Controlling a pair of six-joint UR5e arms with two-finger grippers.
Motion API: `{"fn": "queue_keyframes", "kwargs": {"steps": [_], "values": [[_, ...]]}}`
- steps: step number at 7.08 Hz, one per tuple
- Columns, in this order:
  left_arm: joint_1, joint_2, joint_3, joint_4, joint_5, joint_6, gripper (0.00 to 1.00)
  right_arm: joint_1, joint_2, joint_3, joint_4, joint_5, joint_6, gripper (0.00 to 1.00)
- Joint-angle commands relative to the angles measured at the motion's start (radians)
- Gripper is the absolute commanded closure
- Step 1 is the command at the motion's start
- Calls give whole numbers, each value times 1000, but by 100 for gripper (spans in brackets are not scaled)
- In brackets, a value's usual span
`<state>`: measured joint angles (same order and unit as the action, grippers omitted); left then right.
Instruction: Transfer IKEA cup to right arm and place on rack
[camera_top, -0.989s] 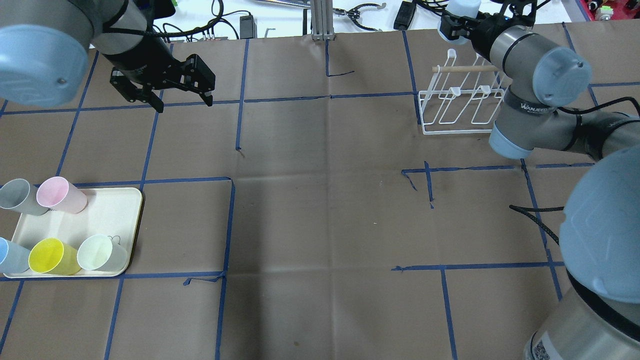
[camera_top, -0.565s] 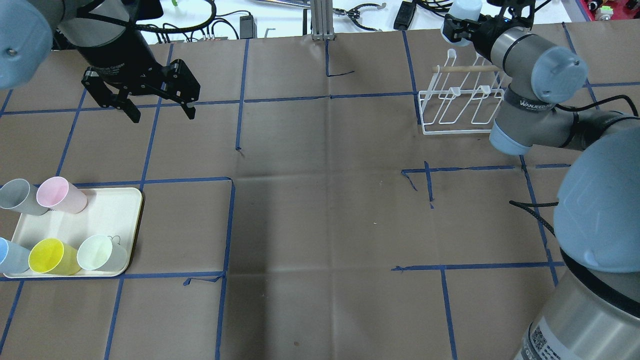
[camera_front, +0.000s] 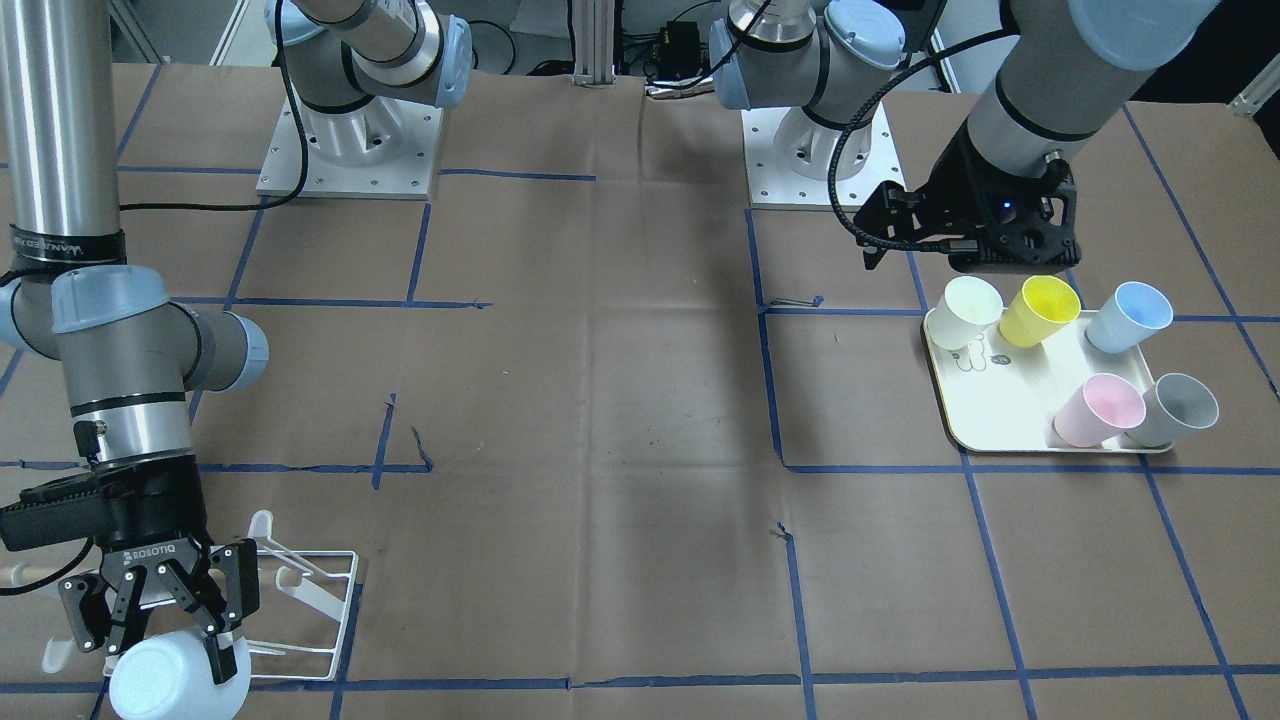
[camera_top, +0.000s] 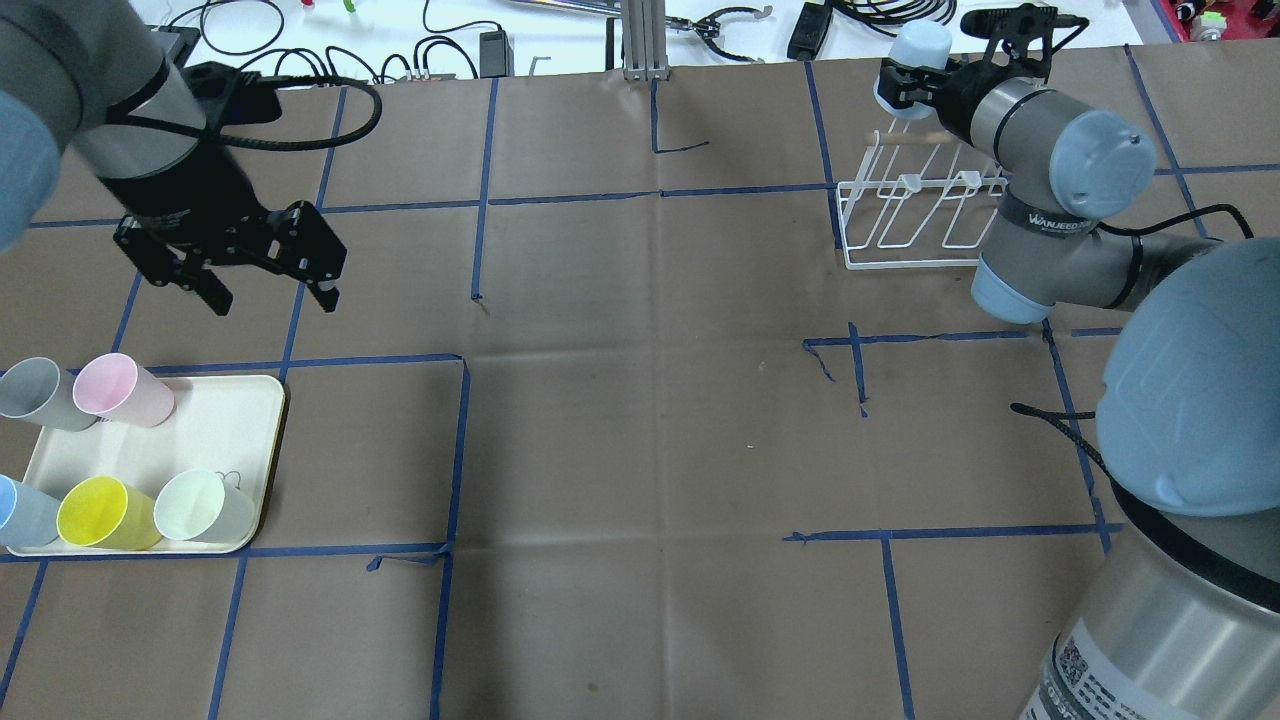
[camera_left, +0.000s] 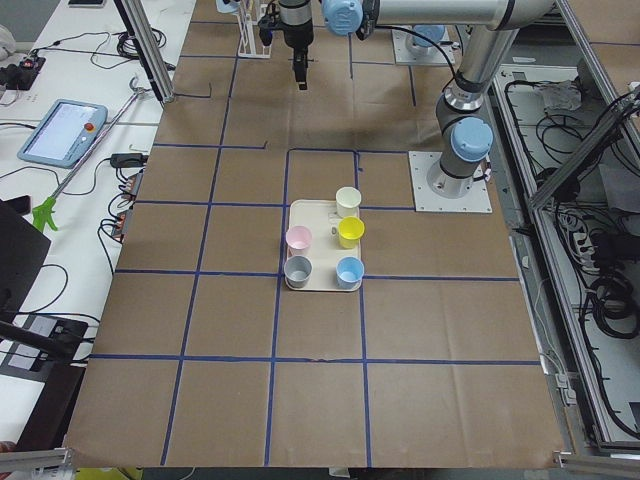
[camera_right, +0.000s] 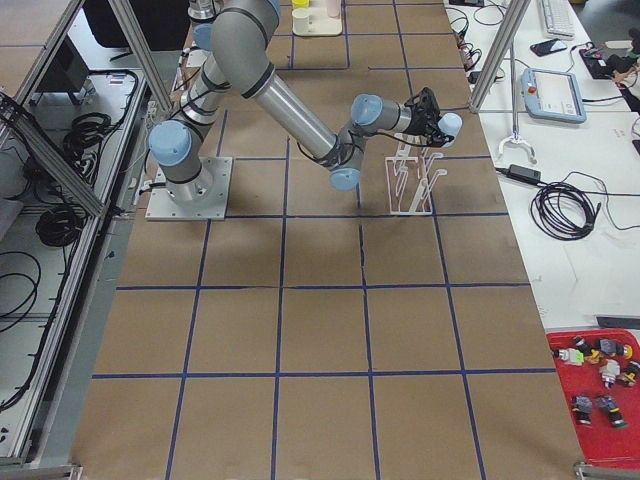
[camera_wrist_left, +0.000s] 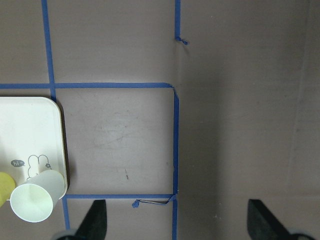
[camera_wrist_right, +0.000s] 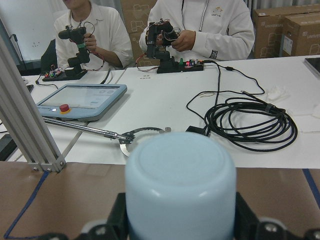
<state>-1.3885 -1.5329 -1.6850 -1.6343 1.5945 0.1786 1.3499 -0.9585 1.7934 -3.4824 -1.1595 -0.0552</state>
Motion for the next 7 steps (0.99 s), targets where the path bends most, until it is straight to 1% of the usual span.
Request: {"fn": "queue_keyframes", "kwargs": {"steps": [1, 2, 3, 5, 6, 7], "values": [[190, 81, -173, 78, 15, 163, 2, 0, 1, 7, 11, 0, 18, 1], [257, 94, -233, 147, 48, 247, 2, 0, 0, 6, 60, -2, 17, 0], [314, 96, -273, 198, 51, 324, 3, 0, -2, 3, 63, -2, 15, 0], [341, 96, -323, 226, 51, 343, 4, -2, -8, 0, 63, -2, 9, 0], [342, 94, -346, 243, 51, 343, 4, -2, -23, -6, 62, -2, 9, 0], [344, 94, -393, 279, 50, 348, 5, -2, -60, -20, 62, 0, 14, 0]]}}
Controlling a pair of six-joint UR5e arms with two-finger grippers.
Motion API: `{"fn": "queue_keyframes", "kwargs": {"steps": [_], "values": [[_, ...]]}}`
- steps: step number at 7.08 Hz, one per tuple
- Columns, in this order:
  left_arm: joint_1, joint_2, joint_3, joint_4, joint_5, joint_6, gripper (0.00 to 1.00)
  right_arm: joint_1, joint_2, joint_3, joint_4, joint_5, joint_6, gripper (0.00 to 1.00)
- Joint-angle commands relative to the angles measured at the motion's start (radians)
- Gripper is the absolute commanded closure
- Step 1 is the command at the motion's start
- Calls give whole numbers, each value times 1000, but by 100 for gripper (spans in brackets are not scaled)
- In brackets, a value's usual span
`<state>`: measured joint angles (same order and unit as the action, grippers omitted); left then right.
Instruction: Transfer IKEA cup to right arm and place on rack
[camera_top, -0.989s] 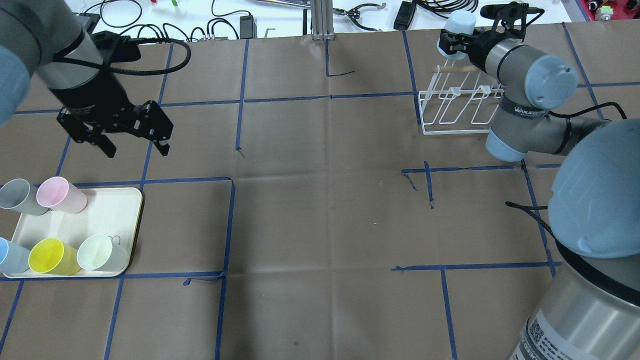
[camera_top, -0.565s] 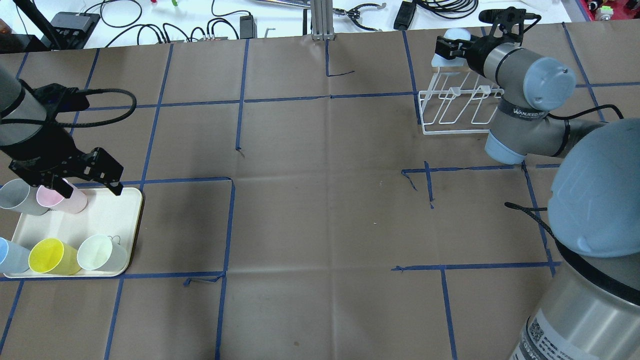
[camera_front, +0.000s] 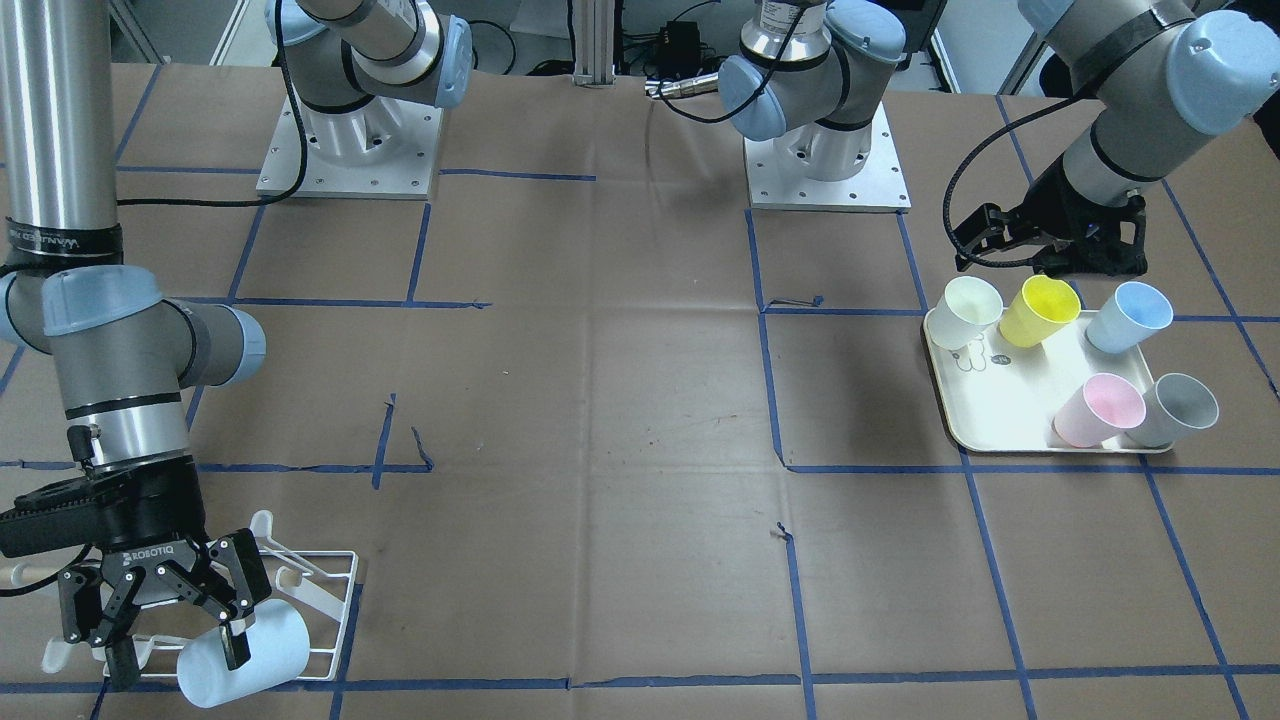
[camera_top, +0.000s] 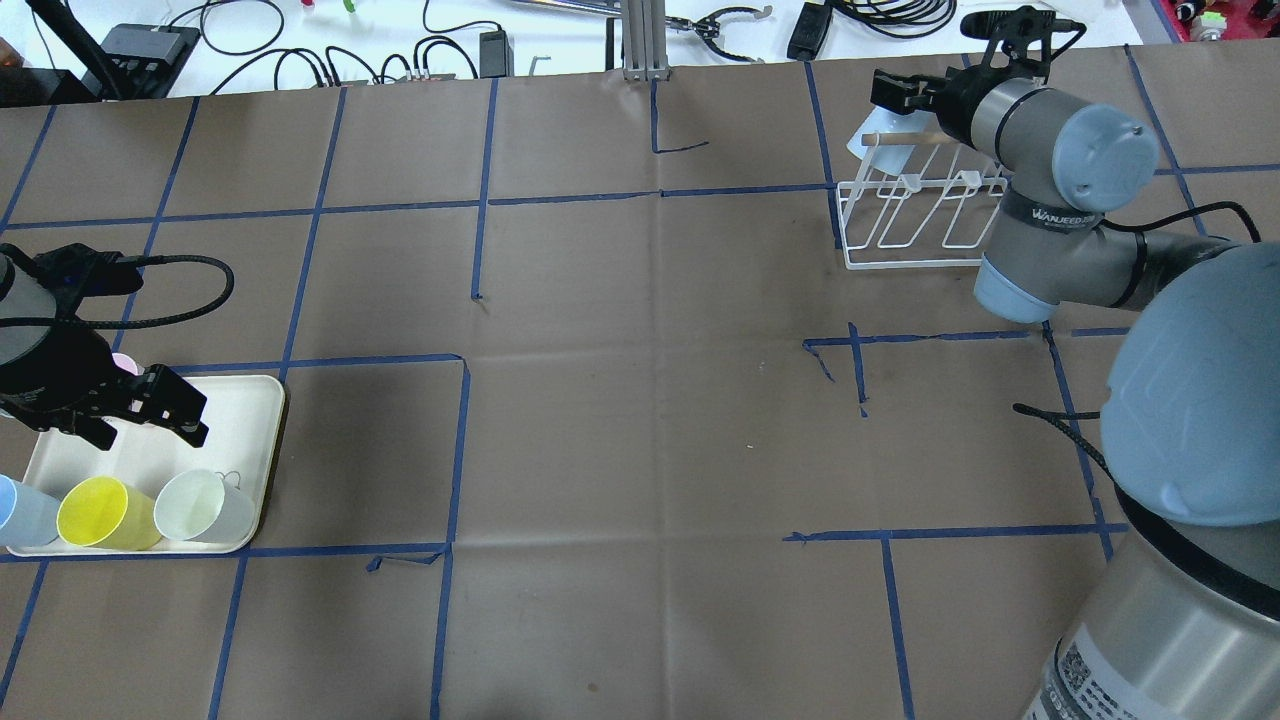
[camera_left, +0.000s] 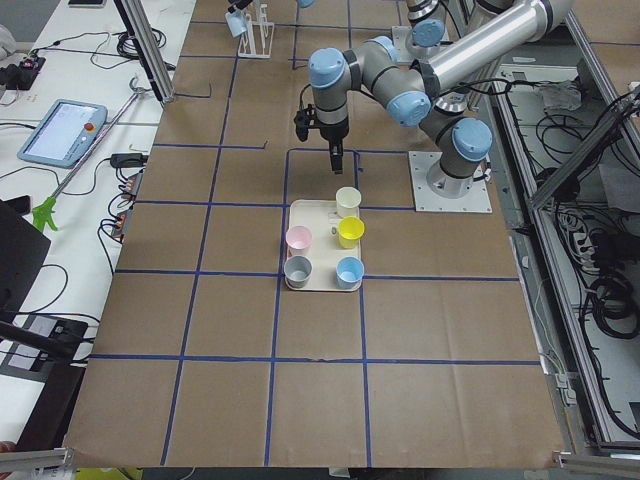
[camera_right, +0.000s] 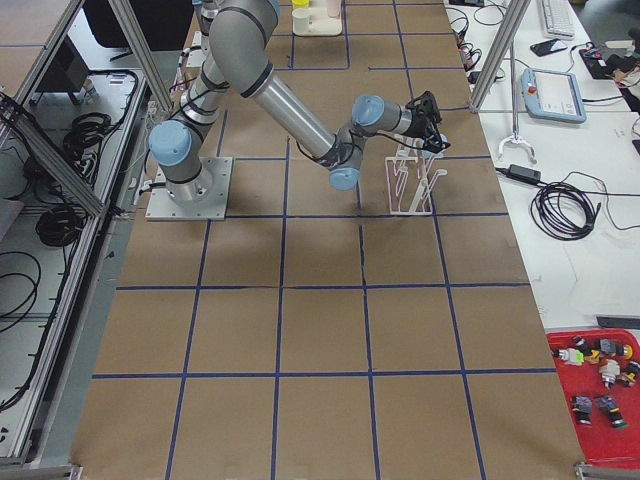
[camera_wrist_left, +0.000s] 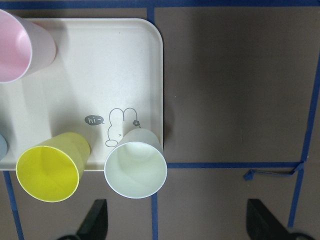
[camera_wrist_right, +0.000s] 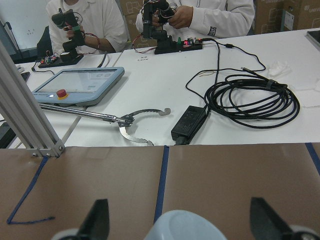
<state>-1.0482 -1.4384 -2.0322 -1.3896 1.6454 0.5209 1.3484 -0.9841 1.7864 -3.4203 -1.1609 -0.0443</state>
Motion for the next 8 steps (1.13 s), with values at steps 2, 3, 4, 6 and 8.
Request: {"fn": "queue_keyframes", "kwargs": {"steps": [2, 3, 4, 6, 8], "values": [[5, -2, -182, 226, 1, 19, 5, 4, -126, -16, 6, 18, 6, 0], [7, -14, -228, 289, 2, 34, 5, 11, -178, -1, 9, 21, 18, 0], [23, -25, -273, 366, 2, 65, 5, 20, -244, 34, 85, 32, 129, 0], [69, -28, -344, 446, 14, 126, 4, 37, -373, 91, 138, 35, 344, 0], [76, -24, -339, 446, 50, 130, 12, 153, -398, 152, 109, 46, 532, 0]]}}
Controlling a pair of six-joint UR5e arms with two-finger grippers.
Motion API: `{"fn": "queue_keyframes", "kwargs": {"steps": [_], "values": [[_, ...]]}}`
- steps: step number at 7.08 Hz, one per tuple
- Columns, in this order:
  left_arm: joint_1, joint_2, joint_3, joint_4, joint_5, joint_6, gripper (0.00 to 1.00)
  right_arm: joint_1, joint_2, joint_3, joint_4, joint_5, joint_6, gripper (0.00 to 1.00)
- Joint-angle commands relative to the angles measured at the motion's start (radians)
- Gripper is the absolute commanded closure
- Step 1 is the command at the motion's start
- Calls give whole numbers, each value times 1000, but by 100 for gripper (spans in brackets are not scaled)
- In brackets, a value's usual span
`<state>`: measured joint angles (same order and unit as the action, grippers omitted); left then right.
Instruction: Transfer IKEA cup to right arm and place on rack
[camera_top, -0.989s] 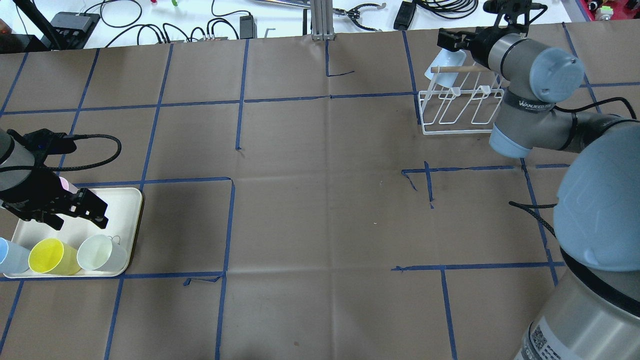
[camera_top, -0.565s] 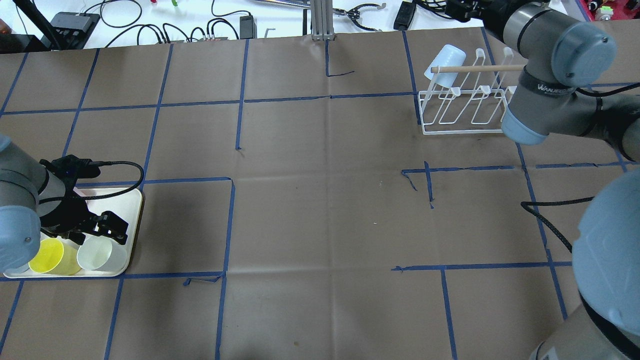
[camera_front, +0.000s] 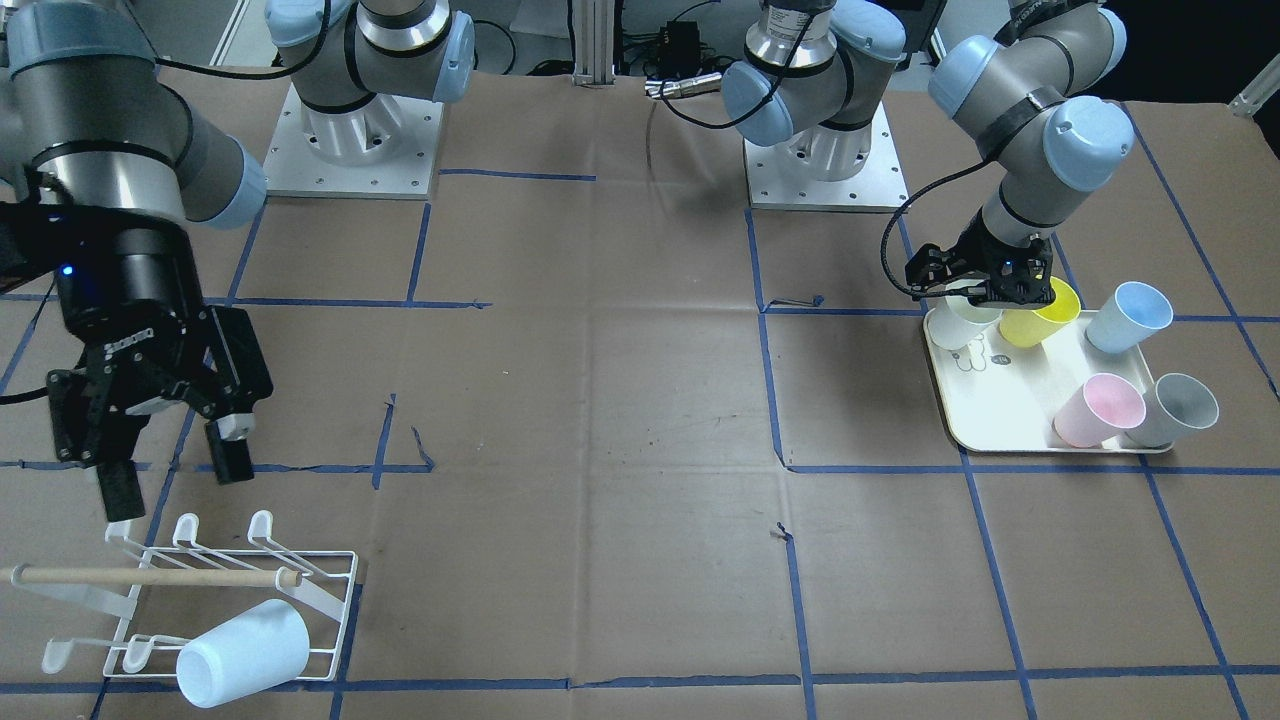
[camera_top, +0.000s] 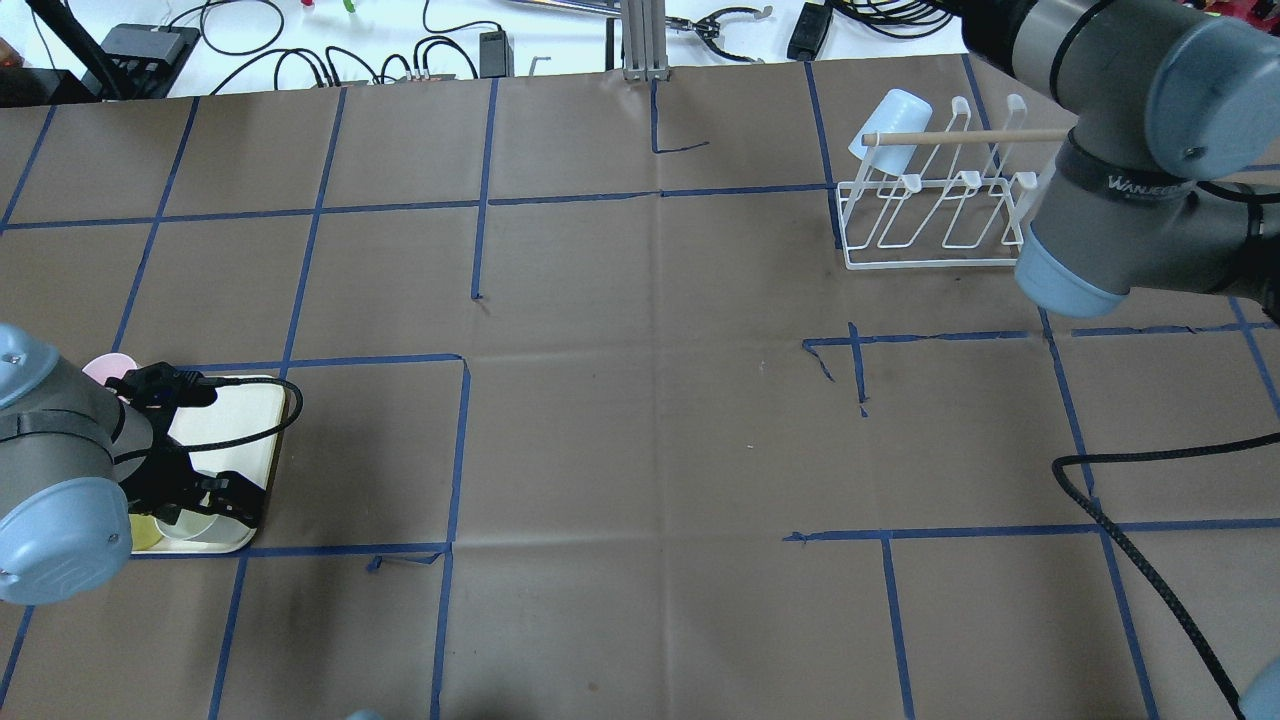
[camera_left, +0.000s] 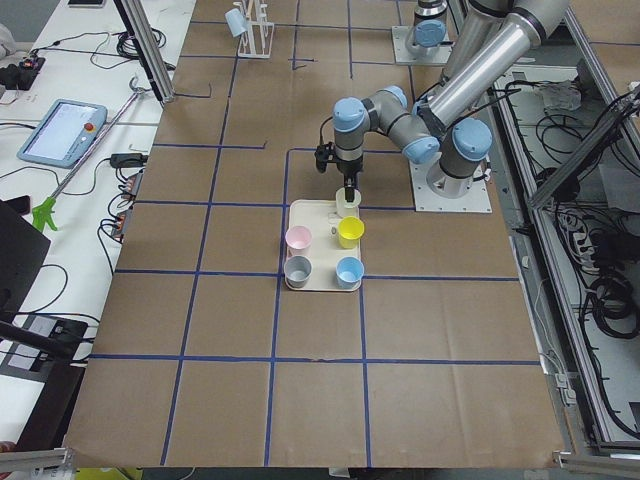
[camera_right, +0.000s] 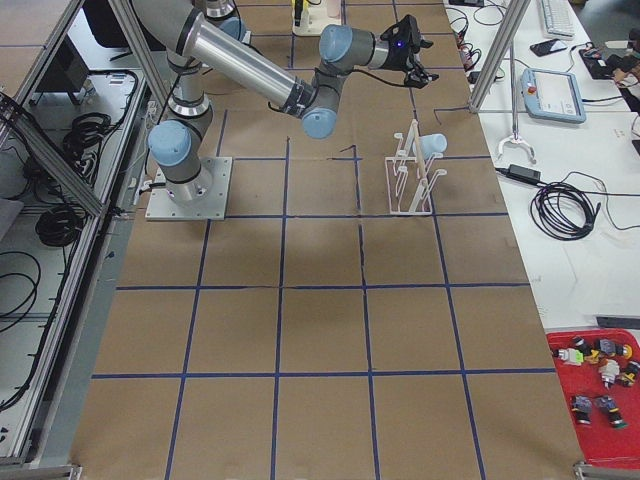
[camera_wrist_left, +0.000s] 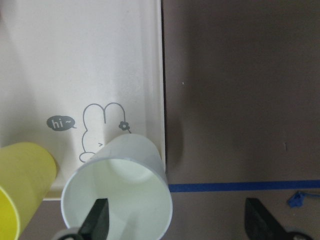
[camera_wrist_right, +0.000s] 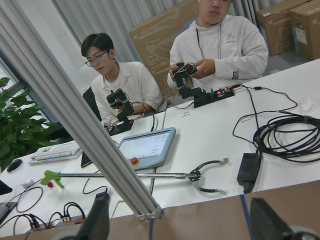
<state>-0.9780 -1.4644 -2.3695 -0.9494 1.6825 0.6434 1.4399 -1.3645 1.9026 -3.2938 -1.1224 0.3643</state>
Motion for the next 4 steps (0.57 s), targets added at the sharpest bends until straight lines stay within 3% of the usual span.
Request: {"fn": "queue_keyframes", "kwargs": {"steps": [1, 3, 4], "values": [[5, 4, 2, 9, 14, 6, 35, 88, -18, 59, -59, 9, 286, 0], [5, 6, 22, -2, 10, -2, 87, 128, -16, 62, -64, 39, 551, 0], [5, 7, 30, -3, 6, -5, 100, 137, -18, 64, -84, 45, 630, 0]]}}
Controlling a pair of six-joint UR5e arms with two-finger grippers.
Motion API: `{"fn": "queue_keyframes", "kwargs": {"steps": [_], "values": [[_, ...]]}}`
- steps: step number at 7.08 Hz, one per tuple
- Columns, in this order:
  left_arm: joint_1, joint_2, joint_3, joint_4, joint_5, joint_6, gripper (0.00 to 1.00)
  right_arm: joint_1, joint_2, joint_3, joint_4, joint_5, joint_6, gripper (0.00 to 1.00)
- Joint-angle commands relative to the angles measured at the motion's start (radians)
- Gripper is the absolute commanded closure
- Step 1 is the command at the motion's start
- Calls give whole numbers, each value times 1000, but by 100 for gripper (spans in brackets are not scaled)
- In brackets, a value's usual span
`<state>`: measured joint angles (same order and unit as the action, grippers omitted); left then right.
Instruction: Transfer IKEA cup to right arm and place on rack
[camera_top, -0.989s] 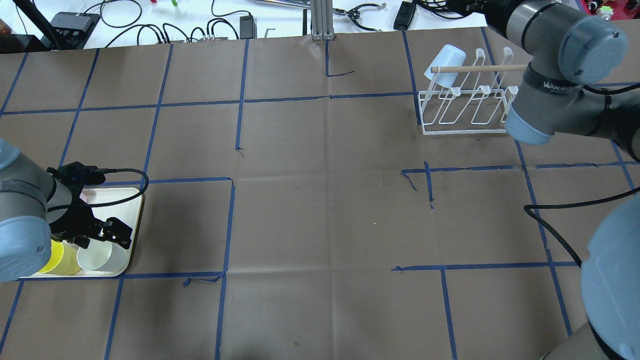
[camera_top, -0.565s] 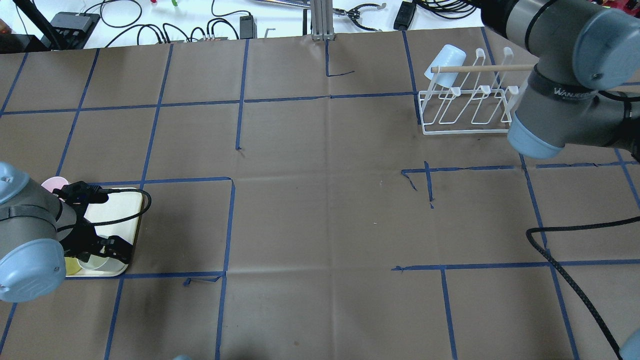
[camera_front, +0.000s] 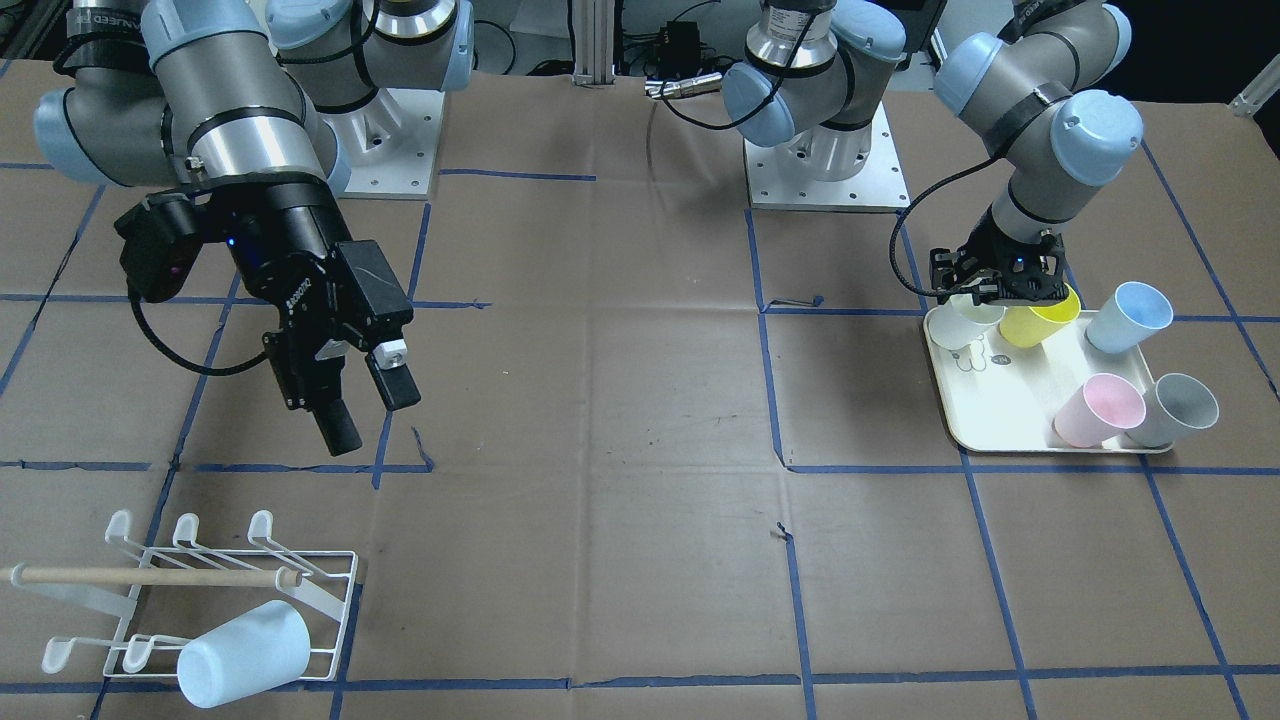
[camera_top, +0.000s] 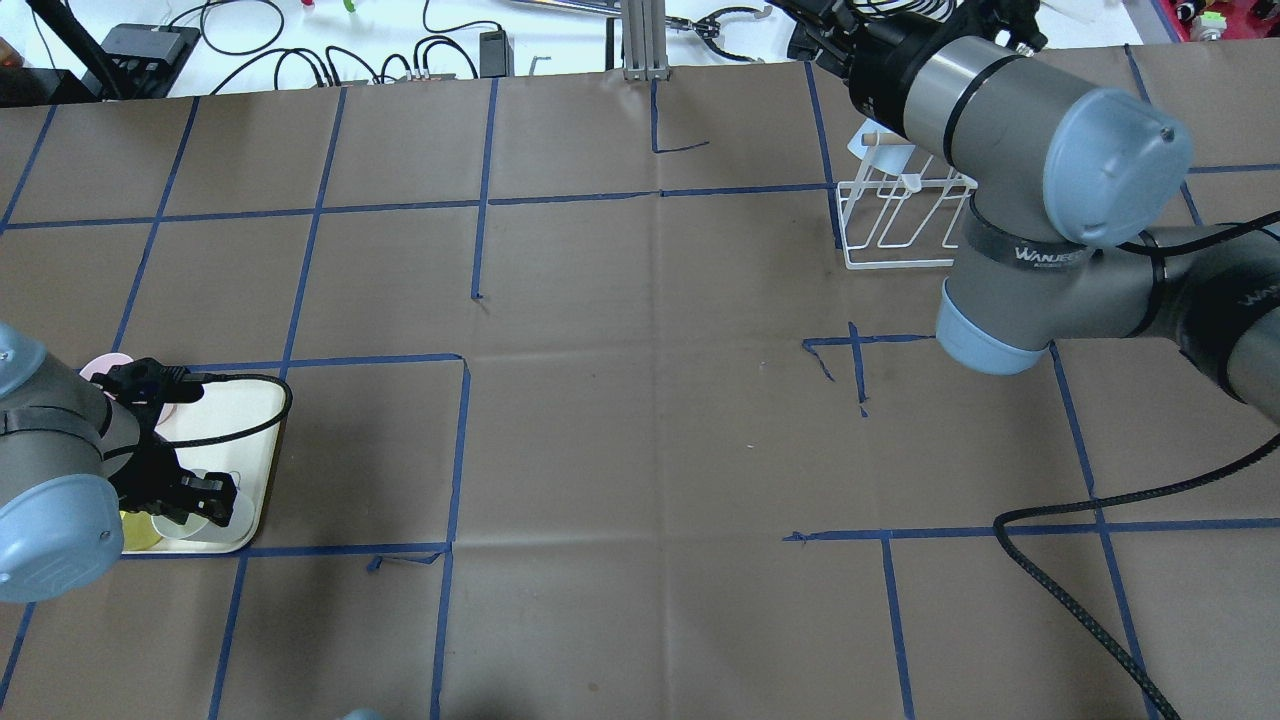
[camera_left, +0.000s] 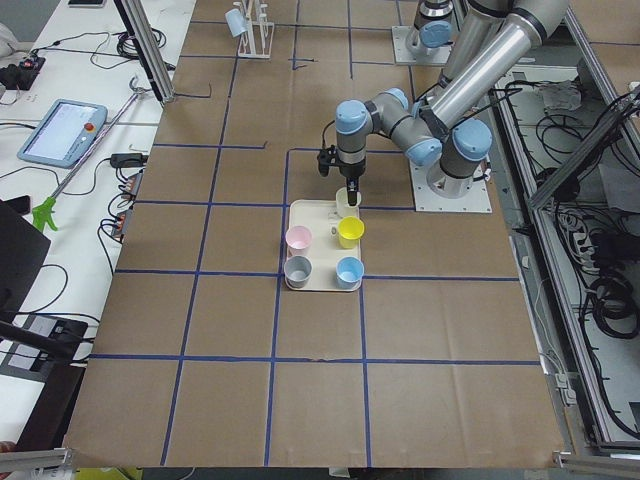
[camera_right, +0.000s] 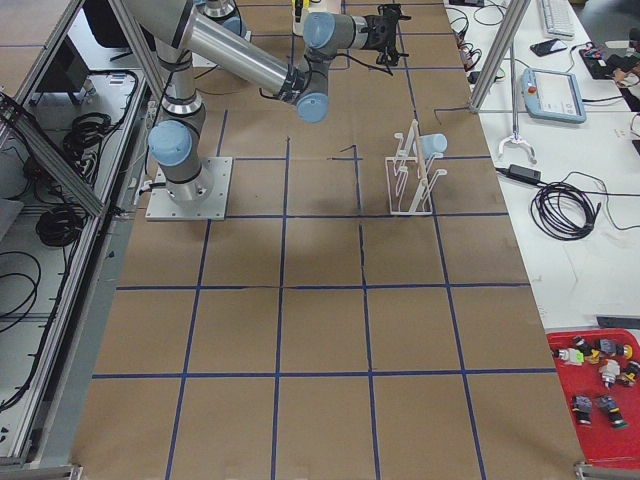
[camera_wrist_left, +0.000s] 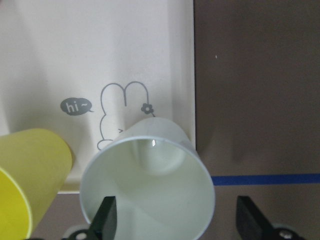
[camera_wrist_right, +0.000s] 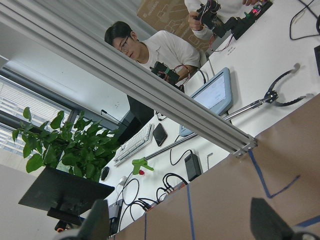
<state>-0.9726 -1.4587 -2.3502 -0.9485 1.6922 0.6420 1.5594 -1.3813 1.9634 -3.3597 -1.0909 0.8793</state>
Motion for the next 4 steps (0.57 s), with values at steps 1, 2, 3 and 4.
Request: {"fn": "queue_keyframes", "kwargs": {"steps": [1, 2, 3, 4], "values": [[0, 3, 14, -4, -5, -4, 100, 25, 5, 11, -50, 14, 207, 0], [0, 8, 23, -4, -6, -4, 100, 25, 14, 14, -55, 14, 217, 0], [-11, 9, 78, -24, -6, -8, 100, 25, 16, 14, -53, 13, 218, 0], [-17, 8, 168, -120, -41, -19, 100, 24, 18, 12, -56, 13, 218, 0]]}}
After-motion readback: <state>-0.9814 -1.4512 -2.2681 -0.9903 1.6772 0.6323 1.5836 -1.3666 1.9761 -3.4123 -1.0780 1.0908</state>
